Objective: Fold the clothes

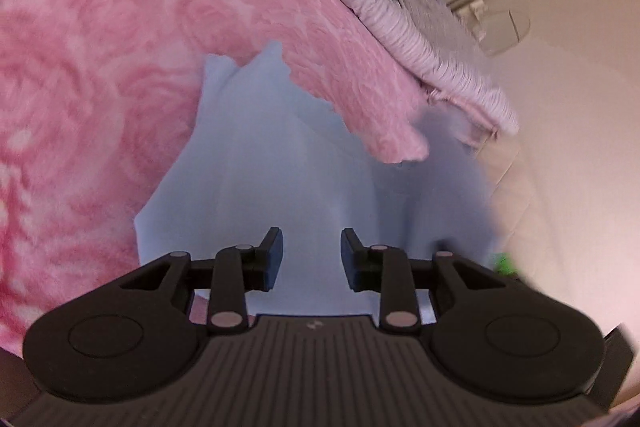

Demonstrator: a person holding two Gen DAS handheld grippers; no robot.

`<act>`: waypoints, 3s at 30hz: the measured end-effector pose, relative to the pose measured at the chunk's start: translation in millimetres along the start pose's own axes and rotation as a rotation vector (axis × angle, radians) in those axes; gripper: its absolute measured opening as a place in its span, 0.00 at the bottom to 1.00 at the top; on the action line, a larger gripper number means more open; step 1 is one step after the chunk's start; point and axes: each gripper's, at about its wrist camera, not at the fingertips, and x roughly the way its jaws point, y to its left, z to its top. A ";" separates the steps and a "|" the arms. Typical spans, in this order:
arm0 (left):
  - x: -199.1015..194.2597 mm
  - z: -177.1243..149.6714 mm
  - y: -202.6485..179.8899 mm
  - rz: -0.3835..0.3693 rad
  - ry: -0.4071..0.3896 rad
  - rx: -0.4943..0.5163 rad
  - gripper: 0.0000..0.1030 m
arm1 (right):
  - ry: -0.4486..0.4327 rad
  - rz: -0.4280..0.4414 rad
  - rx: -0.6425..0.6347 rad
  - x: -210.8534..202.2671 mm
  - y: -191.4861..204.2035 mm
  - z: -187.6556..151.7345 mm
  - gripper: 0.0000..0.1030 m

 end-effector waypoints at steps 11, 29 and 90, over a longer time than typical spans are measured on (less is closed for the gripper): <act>13.8 4.0 31.2 -0.143 0.021 -0.249 0.31 | 0.094 0.394 0.210 1.0 -18.2 -21.9 0.40; 81.9 15.0 -1.6 -0.069 0.103 -0.146 0.38 | 0.344 0.333 1.552 69.5 -165.8 -139.6 0.40; -28.9 -4.8 79.4 0.088 -0.106 -0.064 0.00 | 0.305 0.549 1.354 29.0 -97.0 -124.0 0.35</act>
